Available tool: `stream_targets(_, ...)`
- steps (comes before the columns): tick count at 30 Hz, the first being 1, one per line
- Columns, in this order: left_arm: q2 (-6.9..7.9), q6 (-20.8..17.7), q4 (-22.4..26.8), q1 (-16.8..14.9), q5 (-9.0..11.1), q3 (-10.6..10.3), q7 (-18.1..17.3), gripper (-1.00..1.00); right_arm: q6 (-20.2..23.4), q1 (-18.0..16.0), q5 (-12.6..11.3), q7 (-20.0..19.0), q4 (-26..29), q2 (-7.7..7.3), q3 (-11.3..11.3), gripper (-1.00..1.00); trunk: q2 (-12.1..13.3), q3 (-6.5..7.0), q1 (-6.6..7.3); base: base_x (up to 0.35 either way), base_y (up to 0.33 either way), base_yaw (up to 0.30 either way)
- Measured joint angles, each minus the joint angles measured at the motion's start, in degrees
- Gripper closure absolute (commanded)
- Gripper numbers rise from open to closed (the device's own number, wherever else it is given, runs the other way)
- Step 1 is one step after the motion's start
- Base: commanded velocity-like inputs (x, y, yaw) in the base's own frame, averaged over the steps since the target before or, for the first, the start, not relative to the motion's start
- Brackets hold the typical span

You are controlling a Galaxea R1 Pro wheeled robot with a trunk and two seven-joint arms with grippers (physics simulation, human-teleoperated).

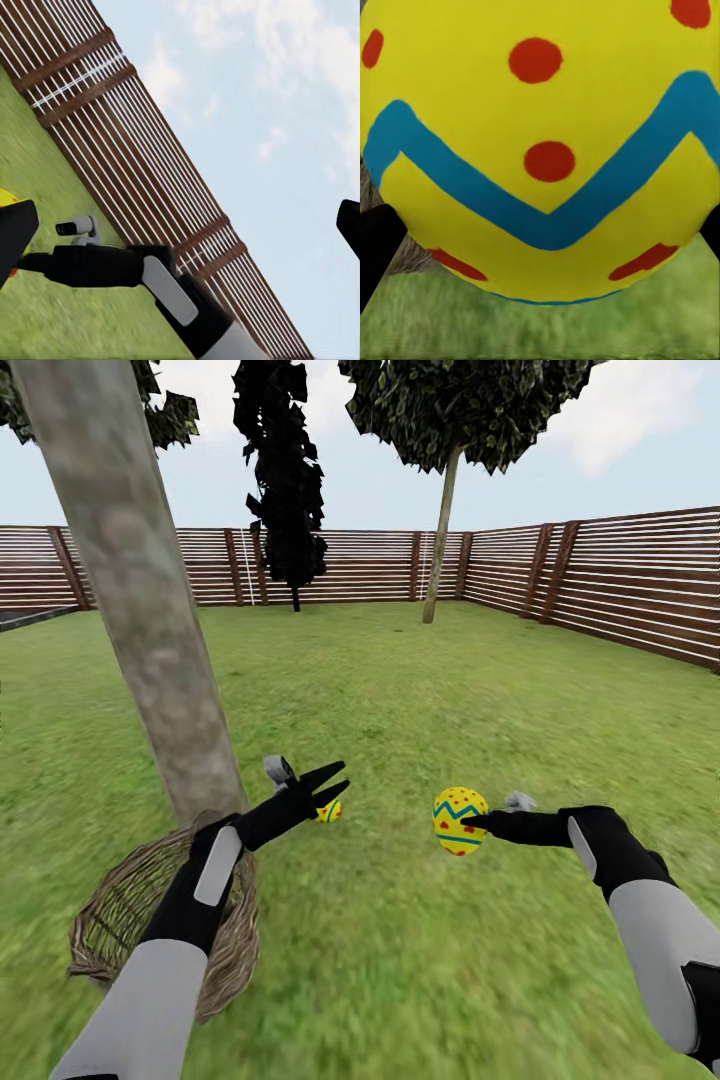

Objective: Take the three Easter eggs out of the wicker basket on the lawn in the garden, then place them on the lawn next to a single tree (choose any tree) so that all three eggs are next to the same tree and none are left in the basket.

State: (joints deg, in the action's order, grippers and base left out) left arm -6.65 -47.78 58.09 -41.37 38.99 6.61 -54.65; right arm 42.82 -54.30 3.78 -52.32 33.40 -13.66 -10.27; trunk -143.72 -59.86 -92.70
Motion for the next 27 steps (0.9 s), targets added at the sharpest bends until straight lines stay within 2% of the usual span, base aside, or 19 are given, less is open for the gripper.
stream_targets(6,-0.06,1.39,0.01,0.00,0.02,-0.20,-0.01,-1.00,0.00,0.10,-0.04,-0.39,-0.04,0.00,0.01,1.00,0.00,0.07,0.02,-0.237,0.000,-0.210)
stream_targets(27,-0.08,1.51,0.01,0.00,0.07,-0.22,-0.01,-1.00,0.05,0.20,-0.20,-0.48,-0.04,-0.09,-0.08,1.00,0.00,0.76,0.04,-0.002,0.000,-0.278)
